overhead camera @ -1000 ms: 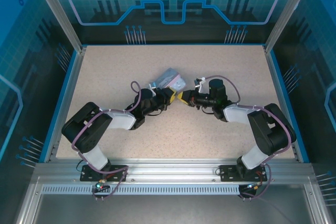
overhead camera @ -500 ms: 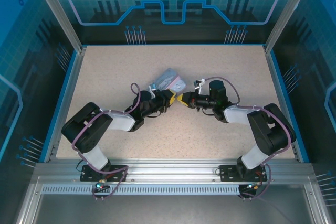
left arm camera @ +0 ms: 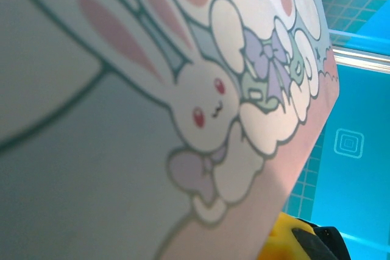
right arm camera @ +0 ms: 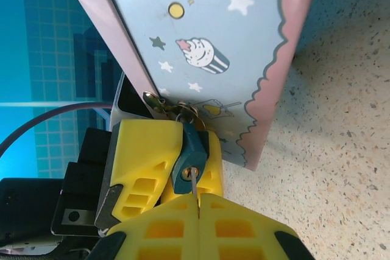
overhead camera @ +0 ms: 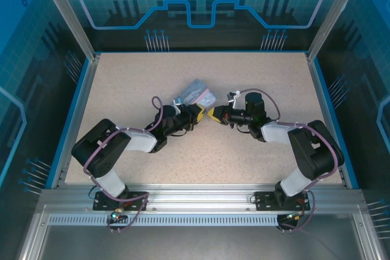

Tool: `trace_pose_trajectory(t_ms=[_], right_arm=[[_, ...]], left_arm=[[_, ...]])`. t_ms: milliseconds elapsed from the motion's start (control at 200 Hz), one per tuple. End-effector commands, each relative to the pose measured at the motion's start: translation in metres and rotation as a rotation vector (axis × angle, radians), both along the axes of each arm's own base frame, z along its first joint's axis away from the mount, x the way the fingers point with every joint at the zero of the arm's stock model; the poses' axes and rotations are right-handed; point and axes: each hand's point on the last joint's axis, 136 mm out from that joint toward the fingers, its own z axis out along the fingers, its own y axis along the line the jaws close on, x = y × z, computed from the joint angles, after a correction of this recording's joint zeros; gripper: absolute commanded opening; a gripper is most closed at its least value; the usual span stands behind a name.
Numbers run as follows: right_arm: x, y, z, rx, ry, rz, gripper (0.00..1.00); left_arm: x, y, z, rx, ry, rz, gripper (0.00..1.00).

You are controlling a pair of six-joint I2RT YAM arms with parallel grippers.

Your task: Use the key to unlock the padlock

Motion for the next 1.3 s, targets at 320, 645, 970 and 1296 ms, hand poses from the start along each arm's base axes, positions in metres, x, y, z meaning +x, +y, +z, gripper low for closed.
trace_pose_trajectory(t_ms=[320, 645, 970, 1296], right_arm=[[0.027, -0.01, 0.021, 0.016, -0.081, -0.095, 0.0], [0.012, -0.01, 0.005, -0.004, -0.048, -0.108, 0.0], [0.005, -0.019, -0.004, -0.035, -0.022, -0.14, 0.0], [-0.014, -0.039, -0.007, -0.134, -0.031, -0.17, 0.0]], left_arm=[[-0.033, -0.032, 0.023, -0.065, -0.037, -0.191, 0.0], [-0.025, -0.024, 0.021, -0.019, -0.024, -0.127, 0.0], [-0.013, -0.015, 0.008, 0.089, -0.011, -0.071, 0.0], [-0.018, -0.022, -0.055, 0.314, 0.007, -0.244, 0.0]])
